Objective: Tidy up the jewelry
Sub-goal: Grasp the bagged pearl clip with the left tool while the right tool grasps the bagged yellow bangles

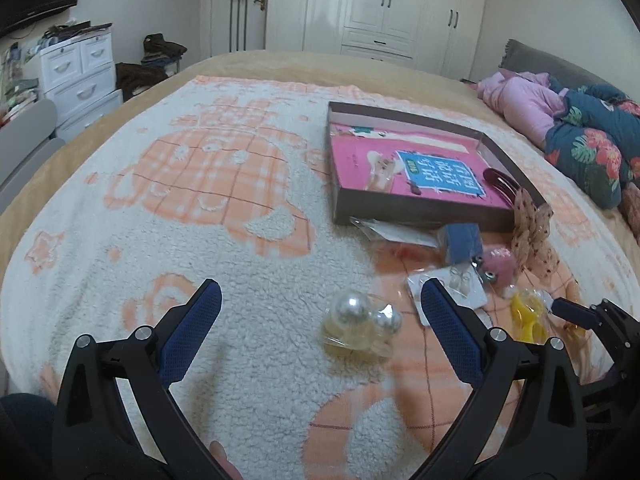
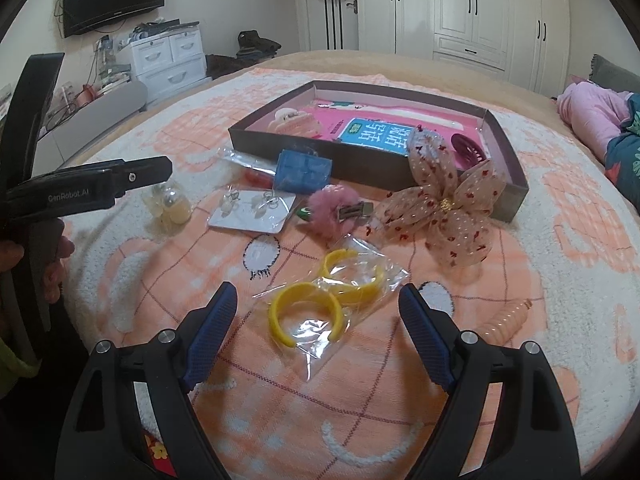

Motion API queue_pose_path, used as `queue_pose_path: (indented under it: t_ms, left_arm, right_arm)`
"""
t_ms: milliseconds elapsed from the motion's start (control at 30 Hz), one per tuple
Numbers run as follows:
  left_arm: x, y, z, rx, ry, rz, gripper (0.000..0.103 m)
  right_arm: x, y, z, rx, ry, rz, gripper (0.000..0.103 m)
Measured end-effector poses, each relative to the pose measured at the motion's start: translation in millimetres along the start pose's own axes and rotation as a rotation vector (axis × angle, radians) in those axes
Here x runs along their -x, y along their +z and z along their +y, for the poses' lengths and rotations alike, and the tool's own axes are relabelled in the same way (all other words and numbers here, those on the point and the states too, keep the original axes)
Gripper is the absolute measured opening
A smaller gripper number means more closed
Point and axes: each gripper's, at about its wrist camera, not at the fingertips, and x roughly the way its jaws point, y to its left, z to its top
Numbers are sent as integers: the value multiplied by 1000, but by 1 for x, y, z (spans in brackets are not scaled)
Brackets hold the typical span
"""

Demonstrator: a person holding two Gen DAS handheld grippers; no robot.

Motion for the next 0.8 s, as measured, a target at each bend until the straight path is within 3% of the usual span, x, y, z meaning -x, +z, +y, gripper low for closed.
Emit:
queue_pose_path:
  t_ms: [267, 567, 700, 800]
  left_arm:
    - [-15, -8, 2, 18, -45, 74, 89]
    - [-27, -12, -7, -1, -102, 123, 65]
    - [-29, -13, -13, -23, -100, 131, 39]
    - [-30, -13, -14, -31, -99, 132, 38]
  right_arm:
    - [-17, -1, 1, -13, -28, 20, 80]
    - [-24, -2, 4, 17, -62, -1, 71]
    - [-24, -2, 5, 33, -68, -8, 68]
    - [-22, -2, 4, 35, -70, -14, 65]
